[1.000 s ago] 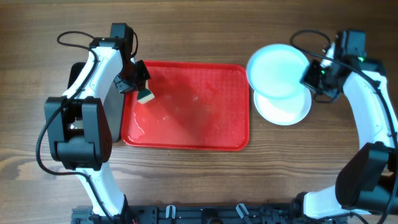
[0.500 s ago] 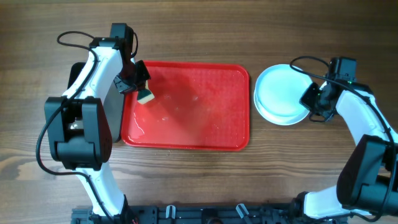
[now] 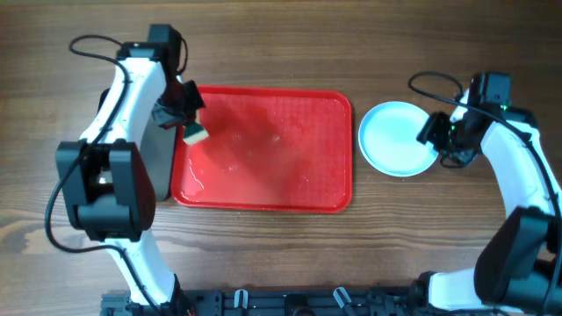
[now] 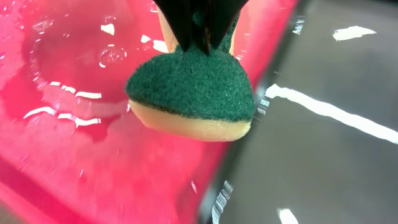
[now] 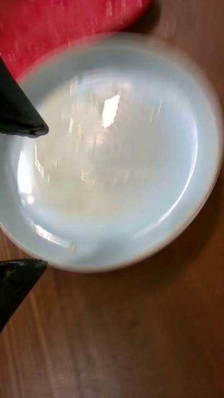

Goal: Clean dirty plates on tray and stack at the side

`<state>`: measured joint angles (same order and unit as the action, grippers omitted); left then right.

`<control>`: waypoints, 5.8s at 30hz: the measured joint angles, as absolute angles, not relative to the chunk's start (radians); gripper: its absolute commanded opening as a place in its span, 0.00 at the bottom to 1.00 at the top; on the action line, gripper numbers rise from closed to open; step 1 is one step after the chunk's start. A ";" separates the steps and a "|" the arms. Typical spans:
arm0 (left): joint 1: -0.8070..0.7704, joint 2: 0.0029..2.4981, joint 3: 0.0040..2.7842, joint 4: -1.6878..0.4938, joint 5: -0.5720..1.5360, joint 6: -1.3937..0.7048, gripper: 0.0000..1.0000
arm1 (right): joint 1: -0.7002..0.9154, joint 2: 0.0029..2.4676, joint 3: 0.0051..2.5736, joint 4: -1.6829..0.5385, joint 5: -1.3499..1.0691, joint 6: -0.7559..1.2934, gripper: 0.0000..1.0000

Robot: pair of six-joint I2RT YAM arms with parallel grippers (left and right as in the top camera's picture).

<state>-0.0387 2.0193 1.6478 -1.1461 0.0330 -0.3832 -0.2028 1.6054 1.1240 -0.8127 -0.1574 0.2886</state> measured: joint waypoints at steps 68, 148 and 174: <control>0.125 1.672 1.674 -1.175 0.062 -0.169 1.00 | 0.181 0.635 1.016 -0.585 0.110 0.184 1.00; 0.078 0.220 0.122 0.110 0.178 -0.169 1.00 | 0.101 0.014 0.006 0.000 -0.071 0.178 1.00; 0.078 0.015 0.011 -0.060 0.185 -0.131 1.00 | 0.101 0.014 0.006 0.000 -0.071 0.178 0.99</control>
